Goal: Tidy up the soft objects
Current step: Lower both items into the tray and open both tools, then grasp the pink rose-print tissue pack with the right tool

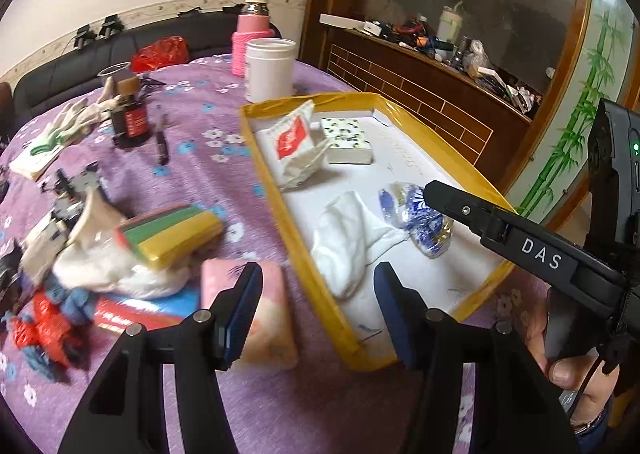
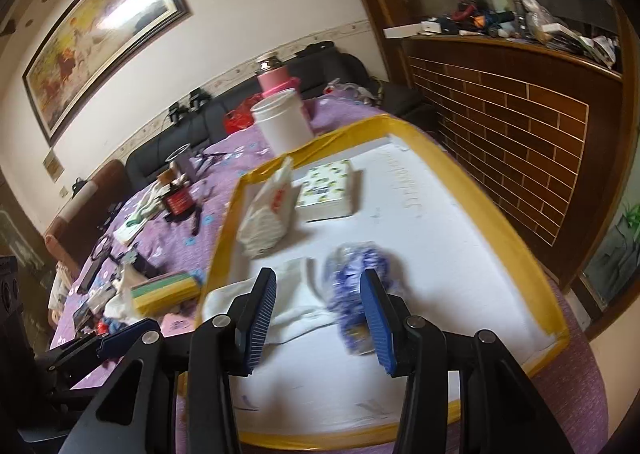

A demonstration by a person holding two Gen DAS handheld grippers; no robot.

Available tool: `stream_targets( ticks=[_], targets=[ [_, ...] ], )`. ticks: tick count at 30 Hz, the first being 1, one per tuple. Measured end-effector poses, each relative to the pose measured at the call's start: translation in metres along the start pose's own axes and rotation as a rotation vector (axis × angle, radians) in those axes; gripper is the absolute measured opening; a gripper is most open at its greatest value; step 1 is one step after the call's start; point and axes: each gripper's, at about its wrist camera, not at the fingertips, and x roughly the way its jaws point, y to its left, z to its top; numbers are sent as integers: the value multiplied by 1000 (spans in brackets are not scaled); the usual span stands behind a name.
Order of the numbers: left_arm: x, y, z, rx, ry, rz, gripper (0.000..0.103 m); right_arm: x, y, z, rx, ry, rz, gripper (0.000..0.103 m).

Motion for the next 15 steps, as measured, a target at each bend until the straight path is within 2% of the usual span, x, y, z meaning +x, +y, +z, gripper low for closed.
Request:
stream_targets(
  ticks=[8, 15],
  targets=[
    [-36, 33, -16, -40, -47, 19, 61, -3, 39, -9, -70, 12, 29, 50],
    [-76, 82, -39, -114, -98, 47, 61, 6, 83, -24, -144, 58, 82, 51]
  ],
)
